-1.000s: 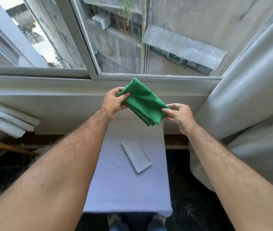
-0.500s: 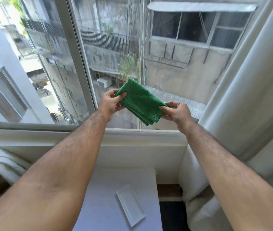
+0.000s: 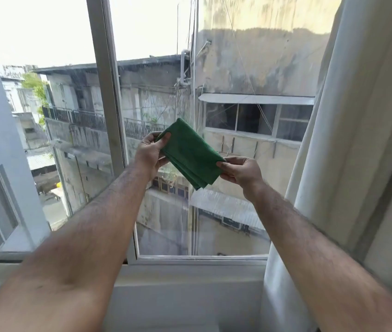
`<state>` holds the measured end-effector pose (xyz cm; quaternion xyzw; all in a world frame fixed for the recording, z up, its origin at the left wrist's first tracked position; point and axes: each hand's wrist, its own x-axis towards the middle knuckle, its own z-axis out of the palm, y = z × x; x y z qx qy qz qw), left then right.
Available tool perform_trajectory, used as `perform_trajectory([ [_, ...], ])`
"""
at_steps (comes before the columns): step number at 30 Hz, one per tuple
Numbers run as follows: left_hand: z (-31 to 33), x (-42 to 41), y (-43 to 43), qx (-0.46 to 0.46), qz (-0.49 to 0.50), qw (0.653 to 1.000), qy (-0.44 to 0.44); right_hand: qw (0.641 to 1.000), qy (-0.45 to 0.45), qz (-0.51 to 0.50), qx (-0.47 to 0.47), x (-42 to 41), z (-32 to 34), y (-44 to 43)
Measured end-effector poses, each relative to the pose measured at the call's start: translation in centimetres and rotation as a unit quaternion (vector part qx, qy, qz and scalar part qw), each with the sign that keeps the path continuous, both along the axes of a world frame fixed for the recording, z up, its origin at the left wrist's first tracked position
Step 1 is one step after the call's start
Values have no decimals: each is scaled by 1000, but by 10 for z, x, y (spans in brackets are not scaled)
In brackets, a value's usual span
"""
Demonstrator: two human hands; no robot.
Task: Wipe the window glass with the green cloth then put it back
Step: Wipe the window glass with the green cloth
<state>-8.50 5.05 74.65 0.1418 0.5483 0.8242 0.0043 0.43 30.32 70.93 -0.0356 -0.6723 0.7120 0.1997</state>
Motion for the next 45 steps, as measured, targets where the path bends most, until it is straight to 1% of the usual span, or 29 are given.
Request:
perform_trajectory([
  [3,30,-1,-5,-7,13,999,30,999,7,-4,37,-6,24,-3],
  [8,84,-8,-9,-13,29,996,86,992,30,-14,124,-28,68,-10],
  [11,110,-16,-8,-25,43,991,124,978,36,-35,204,-43,89,-15],
  [15,145,-33,-6,-65,83,979,173,944,53,-67,318,-65,107,-23],
  [18,166,-48,-6,-112,125,960,225,893,105,-137,416,-75,120,-15],
  [20,176,-60,-4,-158,161,939,260,853,161,-204,453,-78,130,4],
  [22,180,-74,-1,-212,199,914,283,790,190,-274,514,-85,139,31],
  [23,181,-82,2,-231,220,902,291,757,188,-303,548,-89,143,45],
  [24,181,-90,6,-243,243,891,298,731,181,-325,572,-95,147,58],
  [26,180,-100,11,-267,291,865,310,702,175,-348,596,-104,152,81],
  [27,178,-102,13,-289,325,840,326,694,175,-352,603,-109,153,91],
  [28,175,-105,15,-323,371,798,348,690,174,-355,606,-115,152,99],
  [31,162,-111,17,-439,517,624,389,673,180,-370,614,-131,142,114],
  [32,159,-112,18,-459,542,580,399,662,187,-379,619,-136,137,118],
  [33,155,-113,19,-467,553,550,417,649,195,-389,624,-140,134,122],
  [34,152,-115,22,-462,556,531,442,634,205,-398,630,-145,131,128],
  [35,149,-114,26,-452,549,525,468,620,213,-409,635,-149,130,133],
  [36,146,-113,31,-440,541,527,486,606,221,-419,639,-152,129,137],
  [39,126,-120,45,-454,525,526,492,580,250,-438,640,-162,124,145],
  [42,85,-138,50,-503,499,509,489,565,269,-457,632,-172,122,146],
  [45,53,-154,44,-551,471,487,487,561,284,-467,622,-177,122,147],
])
